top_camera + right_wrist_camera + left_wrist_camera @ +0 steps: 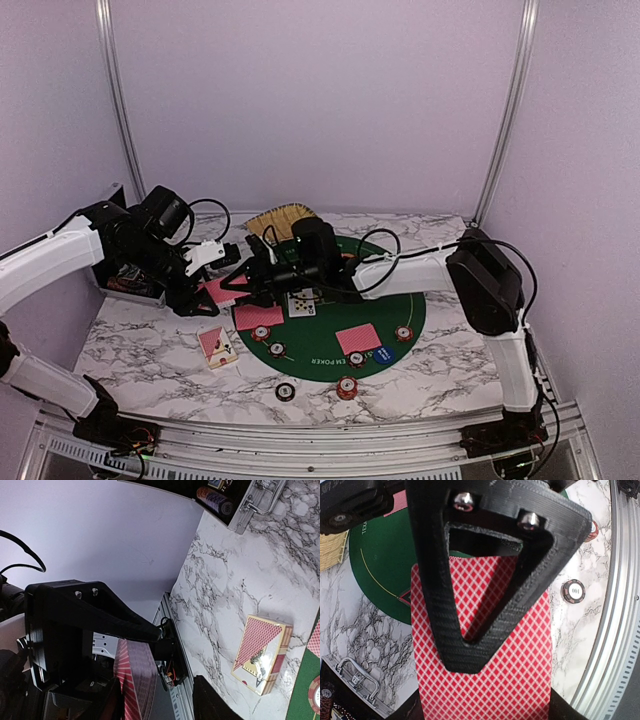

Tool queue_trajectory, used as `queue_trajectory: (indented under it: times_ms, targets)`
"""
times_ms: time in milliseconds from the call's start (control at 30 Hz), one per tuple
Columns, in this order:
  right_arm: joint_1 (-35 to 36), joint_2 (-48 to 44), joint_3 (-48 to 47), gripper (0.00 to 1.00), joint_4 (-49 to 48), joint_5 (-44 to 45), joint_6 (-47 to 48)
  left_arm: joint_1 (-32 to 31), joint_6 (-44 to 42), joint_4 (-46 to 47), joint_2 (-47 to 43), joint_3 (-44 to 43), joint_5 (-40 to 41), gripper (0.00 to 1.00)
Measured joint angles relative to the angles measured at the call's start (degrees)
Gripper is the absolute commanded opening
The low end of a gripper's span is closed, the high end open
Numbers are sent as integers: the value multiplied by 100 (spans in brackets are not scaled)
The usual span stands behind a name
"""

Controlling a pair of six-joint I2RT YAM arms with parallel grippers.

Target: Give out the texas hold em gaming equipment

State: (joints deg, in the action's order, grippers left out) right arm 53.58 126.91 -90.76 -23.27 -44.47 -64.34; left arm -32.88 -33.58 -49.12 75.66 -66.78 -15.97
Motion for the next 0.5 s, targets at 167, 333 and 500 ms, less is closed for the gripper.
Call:
queue_trajectory:
  times_ms: [167, 333, 500]
  targets:
    - [-39, -175, 111, 36, 92, 2, 105, 0, 0, -7, 0, 0, 0, 0]
    - [-76, -295, 219, 30, 175, 4, 201, 0, 0, -9, 0, 0, 2, 0]
    - [-140, -444, 350, 25, 306, 2, 297, 0, 0, -20, 0, 0, 2, 0]
